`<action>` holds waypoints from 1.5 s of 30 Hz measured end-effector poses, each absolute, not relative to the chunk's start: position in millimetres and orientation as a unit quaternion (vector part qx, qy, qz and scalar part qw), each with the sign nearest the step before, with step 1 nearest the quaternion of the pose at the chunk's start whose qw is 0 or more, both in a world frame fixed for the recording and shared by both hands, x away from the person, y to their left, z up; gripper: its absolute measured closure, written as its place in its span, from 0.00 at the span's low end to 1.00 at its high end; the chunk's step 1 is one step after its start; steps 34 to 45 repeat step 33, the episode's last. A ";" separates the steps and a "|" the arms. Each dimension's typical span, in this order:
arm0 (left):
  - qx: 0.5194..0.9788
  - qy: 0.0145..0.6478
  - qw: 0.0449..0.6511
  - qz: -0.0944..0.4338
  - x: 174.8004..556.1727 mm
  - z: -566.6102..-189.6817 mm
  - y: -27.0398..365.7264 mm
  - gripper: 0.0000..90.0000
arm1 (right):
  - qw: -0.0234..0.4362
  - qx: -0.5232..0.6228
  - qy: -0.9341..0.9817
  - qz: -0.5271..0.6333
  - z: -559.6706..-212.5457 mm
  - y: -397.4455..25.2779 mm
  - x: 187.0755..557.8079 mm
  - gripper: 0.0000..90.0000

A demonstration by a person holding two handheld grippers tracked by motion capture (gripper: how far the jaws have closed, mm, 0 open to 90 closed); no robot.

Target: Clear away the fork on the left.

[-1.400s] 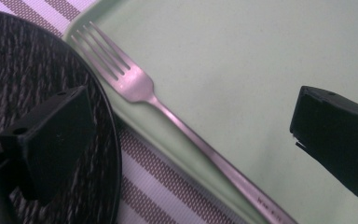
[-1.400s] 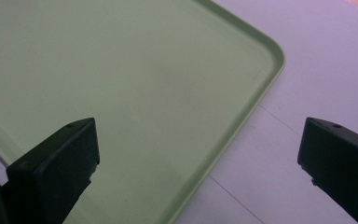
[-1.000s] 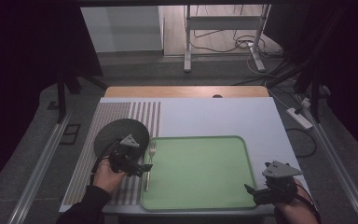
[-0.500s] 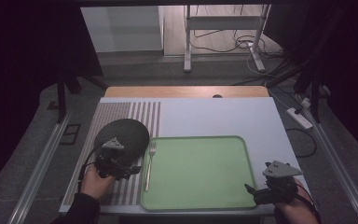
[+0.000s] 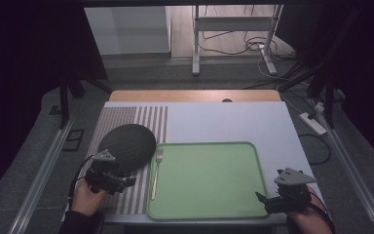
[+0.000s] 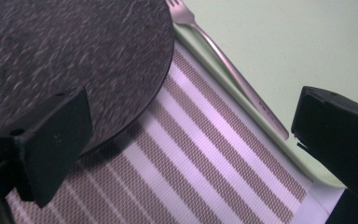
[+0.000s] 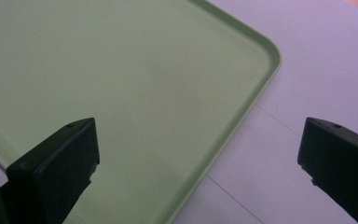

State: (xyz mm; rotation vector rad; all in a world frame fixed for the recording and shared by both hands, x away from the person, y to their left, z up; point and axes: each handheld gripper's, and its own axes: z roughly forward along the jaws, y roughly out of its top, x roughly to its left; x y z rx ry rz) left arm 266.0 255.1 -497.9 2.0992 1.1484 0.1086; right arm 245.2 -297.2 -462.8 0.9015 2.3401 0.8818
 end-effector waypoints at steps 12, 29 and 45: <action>0.805 0.464 0.366 0.051 250.0 -499.2 272.8 0.00 | 0.241 0.330 0.853 0.324 -463.0 -297.0 245.0 0.00; 0.801 0.479 0.352 0.075 230.4 -496.7 283.5 0.00 | 0.246 0.331 0.852 0.323 -462.5 -296.8 244.4 0.00; 0.794 0.483 0.362 0.069 230.5 -496.7 286.7 0.00 | 0.246 0.330 0.853 0.320 -462.8 -296.4 244.3 0.00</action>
